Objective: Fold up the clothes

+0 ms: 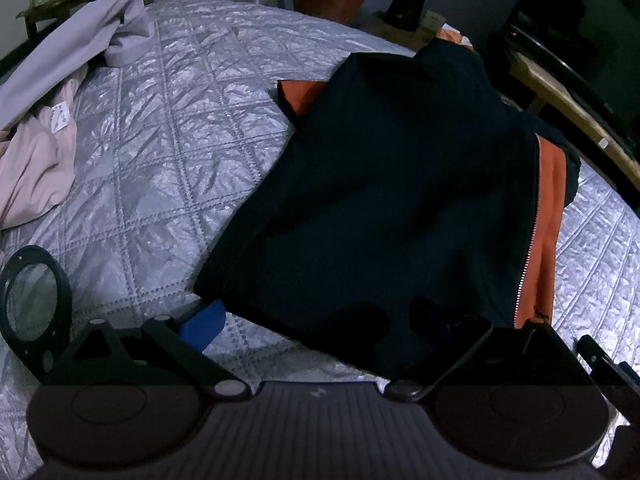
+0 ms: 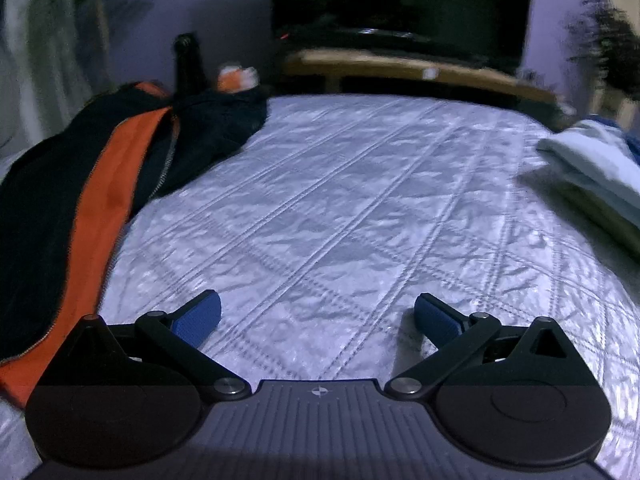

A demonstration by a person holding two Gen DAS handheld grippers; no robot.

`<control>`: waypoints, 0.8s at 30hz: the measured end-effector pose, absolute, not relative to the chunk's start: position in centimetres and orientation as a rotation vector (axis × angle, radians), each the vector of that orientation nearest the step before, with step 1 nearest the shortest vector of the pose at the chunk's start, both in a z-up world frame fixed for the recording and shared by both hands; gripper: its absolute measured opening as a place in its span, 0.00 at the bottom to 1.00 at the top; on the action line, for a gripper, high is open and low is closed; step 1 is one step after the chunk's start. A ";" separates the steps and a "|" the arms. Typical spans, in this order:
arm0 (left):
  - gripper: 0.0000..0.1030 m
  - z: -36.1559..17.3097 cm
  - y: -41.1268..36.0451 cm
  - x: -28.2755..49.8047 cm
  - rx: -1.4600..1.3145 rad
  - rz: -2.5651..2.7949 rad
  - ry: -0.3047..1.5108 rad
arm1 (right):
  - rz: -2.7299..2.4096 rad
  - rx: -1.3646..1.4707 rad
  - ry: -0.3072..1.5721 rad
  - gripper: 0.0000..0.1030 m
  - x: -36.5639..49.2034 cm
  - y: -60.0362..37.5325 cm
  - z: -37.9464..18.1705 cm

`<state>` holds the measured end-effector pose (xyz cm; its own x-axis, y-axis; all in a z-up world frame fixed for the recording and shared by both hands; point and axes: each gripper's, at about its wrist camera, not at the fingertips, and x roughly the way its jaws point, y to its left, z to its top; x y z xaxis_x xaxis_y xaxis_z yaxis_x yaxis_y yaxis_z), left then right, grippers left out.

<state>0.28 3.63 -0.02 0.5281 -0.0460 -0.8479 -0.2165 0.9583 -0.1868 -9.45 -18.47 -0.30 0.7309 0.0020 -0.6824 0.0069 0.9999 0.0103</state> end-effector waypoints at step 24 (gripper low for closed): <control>0.96 1.1 4.1 -3.1 -0.339 0.108 1.015 | 0.575 0.171 0.935 0.29 5.0 -11.8 3.1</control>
